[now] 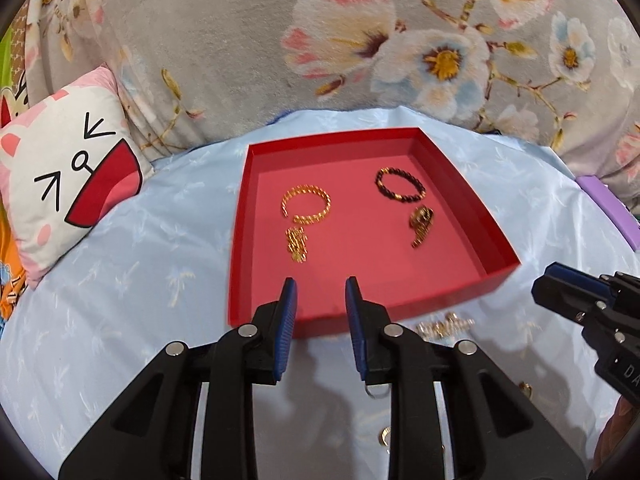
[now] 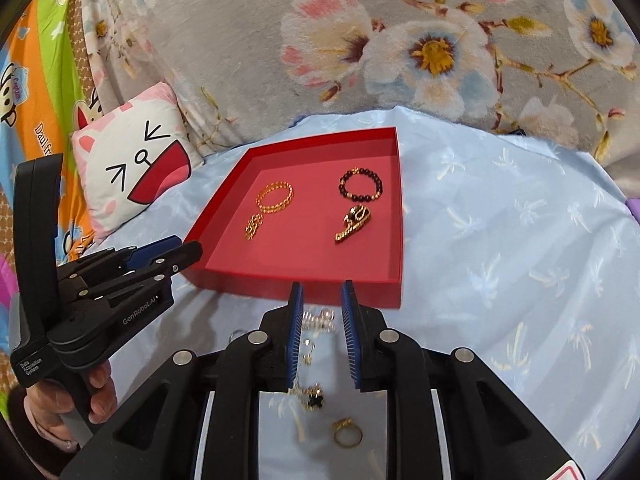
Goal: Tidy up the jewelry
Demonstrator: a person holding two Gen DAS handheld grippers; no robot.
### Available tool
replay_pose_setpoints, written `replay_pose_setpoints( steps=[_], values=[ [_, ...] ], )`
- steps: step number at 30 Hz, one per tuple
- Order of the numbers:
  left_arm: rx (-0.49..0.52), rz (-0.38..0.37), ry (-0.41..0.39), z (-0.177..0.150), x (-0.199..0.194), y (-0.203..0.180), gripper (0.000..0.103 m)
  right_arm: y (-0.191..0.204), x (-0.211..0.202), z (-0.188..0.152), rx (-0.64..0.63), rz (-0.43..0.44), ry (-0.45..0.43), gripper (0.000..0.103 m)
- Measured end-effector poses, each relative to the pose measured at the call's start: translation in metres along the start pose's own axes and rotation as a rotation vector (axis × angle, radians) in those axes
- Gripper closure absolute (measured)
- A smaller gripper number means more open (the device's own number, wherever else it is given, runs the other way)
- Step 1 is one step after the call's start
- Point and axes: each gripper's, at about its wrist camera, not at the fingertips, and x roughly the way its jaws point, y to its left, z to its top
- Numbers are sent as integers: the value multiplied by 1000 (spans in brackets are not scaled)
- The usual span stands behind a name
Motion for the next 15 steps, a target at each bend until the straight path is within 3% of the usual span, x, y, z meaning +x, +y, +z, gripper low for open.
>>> replay_pose_setpoints(
  steps=[4,15],
  values=[
    [-10,2,1,-16,-8,-2,56,0,-4,-18,1,-15,19,72],
    [-41,-25,101,-69,-2,9,55,-15,-1,-67,38,-48,118,71]
  ],
)
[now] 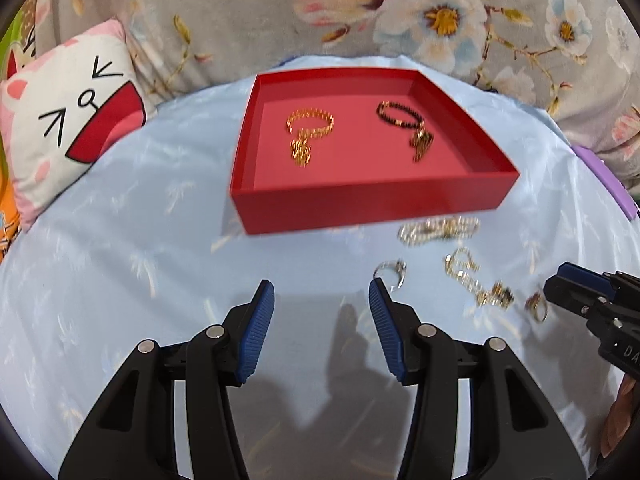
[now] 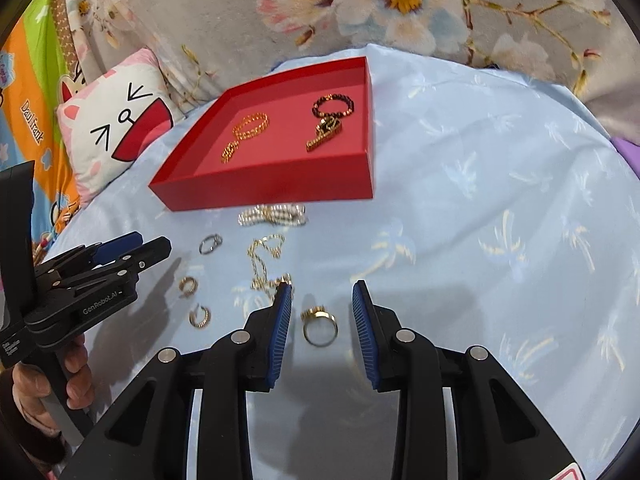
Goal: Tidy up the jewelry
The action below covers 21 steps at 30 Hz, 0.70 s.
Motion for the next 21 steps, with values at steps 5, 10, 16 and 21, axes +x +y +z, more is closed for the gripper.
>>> replay_pose_setpoints(
  steps=[5,10,16,21],
  values=[
    [-16,-26,12,-10,-1,4,55,4,-2,-12,-16,-14,0,70],
    [-25,-55,22,-19,-8,7,49,8,-3,-16,-35,-23,-2,70],
    [-33,-89,22,-28,-16,9,44,7,-1,-17,-24,-16,11,66],
    [-23,-97,31,-28,-15,6,44,8,1,-16,-22,-17,20,66]
  ],
)
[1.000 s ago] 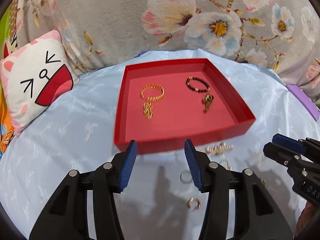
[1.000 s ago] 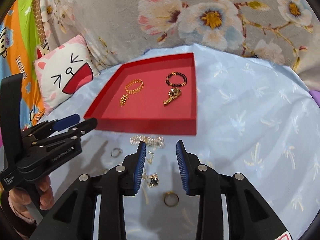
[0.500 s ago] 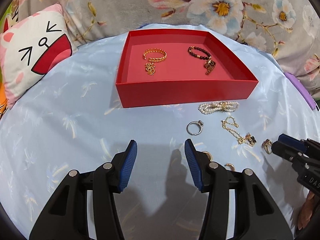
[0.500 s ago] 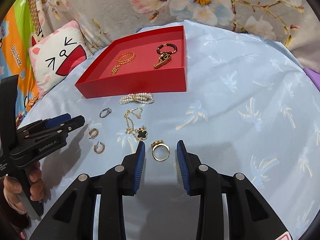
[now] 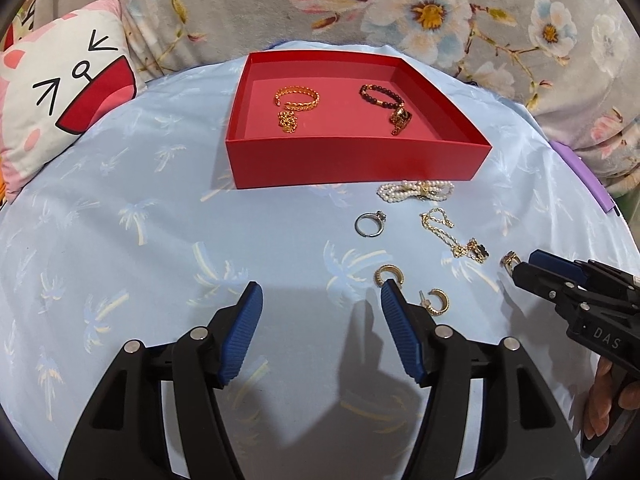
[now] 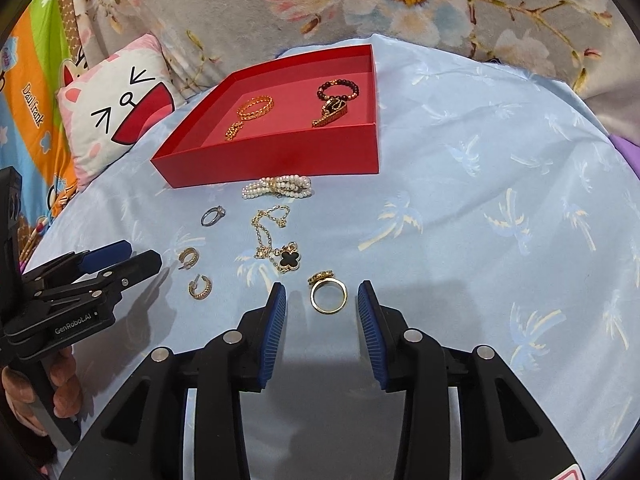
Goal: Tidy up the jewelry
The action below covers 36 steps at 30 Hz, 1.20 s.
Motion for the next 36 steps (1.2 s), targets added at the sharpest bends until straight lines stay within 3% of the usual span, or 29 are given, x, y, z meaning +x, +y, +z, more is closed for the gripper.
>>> replay_pose_setpoints(
  steps=[21,26,36],
  values=[
    [28,-26,17,1,3,-5,44,4,13,7,-8,-15,32,67],
    [37,-36,24,1,4,-7,44,5,14,7,-14,-29,36,84],
    [43,-44,36,0,6,-10,44,0,12,7,11,-17,29,84]
  ],
)
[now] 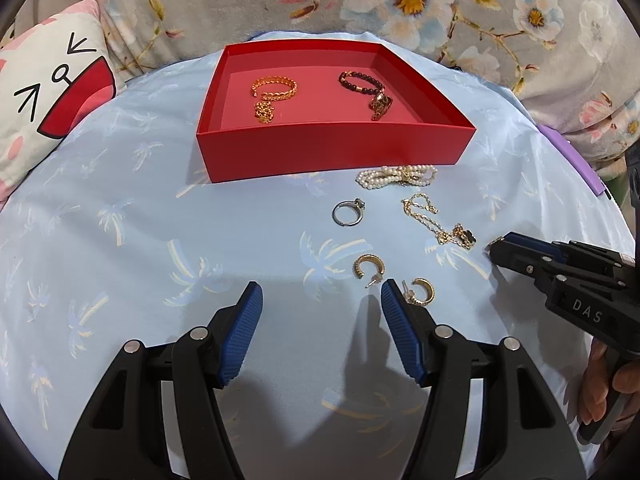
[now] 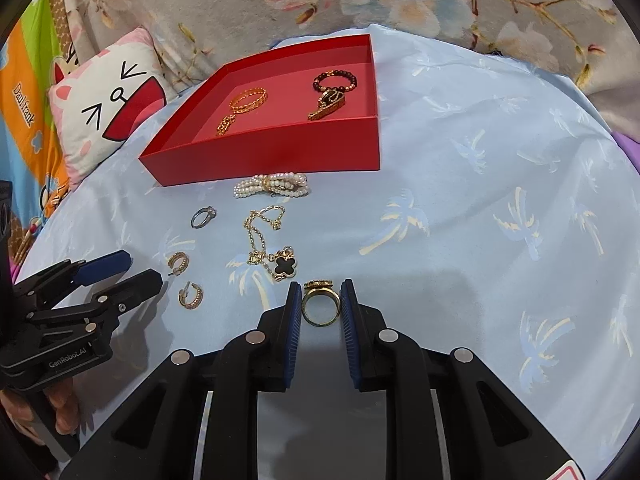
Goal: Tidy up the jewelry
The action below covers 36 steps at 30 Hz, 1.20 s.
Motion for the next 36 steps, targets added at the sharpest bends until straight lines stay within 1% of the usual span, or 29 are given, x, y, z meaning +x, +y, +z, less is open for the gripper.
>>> replay_pose_setpoints(
  steps=[5,12,15,18,21,25,26,30,33,34,36],
  values=[
    [35,-7,13,2,4,-8,44,-2,-2,0,9,7,-8,84],
    [51,-10,15,4,6,-17,44,-2,-5,-1,12,5,-15,84],
    [37,-7,15,5,6,-14,44,-3,-5,-2,17,6,-17,84],
    [11,1,4,11,9,-9,44,-3,-5,-2,18,6,-16,84],
    [12,14,2,23,17,-8,44,-3,-5,-2,19,6,-15,84],
    [17,7,25,37,35,-11,44,-4,-5,-2,19,9,-14,84],
    [26,20,22,40,38,-13,47,-4,-5,-2,20,9,-13,84],
    [46,18,23,49,47,-17,53,-5,-4,-2,27,14,-10,84],
    [54,19,21,51,48,-18,65,-5,-3,-2,28,15,-8,84],
    [53,15,19,51,48,-18,75,-5,-3,-2,28,16,-8,84],
    [51,12,18,50,47,-17,80,-5,-3,-2,27,15,-8,84]
  ],
)
